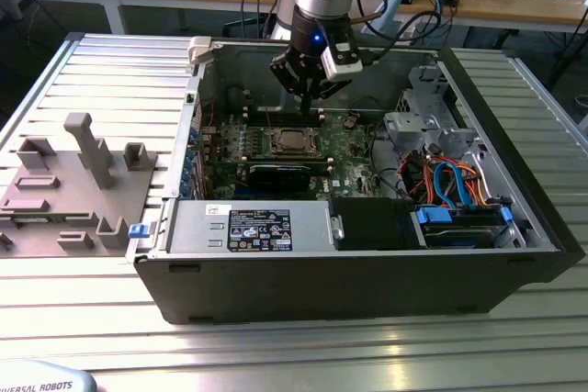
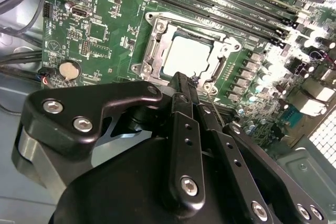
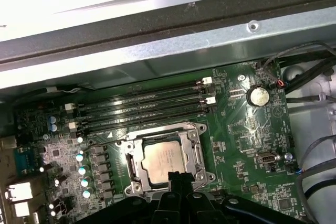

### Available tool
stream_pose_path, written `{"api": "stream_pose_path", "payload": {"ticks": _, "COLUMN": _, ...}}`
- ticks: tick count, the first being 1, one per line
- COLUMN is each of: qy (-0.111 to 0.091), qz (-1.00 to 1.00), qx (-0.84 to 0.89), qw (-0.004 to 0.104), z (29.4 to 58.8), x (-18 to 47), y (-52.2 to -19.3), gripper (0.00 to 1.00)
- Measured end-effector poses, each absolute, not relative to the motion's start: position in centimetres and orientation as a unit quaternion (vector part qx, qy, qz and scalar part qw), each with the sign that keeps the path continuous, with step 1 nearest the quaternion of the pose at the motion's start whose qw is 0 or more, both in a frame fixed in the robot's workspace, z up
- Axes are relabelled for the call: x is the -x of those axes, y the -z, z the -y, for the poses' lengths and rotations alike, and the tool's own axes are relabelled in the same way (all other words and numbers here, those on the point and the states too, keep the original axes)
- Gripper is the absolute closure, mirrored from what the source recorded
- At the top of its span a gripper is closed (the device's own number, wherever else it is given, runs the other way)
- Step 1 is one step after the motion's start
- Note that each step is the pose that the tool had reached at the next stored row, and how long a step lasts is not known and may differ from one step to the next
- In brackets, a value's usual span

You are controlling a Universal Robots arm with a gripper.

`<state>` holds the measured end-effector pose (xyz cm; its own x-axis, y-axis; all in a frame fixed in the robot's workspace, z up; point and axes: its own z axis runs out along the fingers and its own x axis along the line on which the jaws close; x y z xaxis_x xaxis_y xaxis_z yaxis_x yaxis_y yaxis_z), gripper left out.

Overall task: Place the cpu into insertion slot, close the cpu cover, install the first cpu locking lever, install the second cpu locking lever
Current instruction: 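Install the first cpu locking lever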

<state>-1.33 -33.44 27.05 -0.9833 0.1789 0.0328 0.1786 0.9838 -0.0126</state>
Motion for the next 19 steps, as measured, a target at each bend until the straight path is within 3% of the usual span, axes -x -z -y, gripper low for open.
{"api": "stream_pose_path", "payload": {"ticks": 19, "qy": -0.006, "qz": 0.999, "qx": 0.037, "qw": 0.017, "z": 33.44, "x": 1.33, "y": -27.05, "gripper": 0.89}}
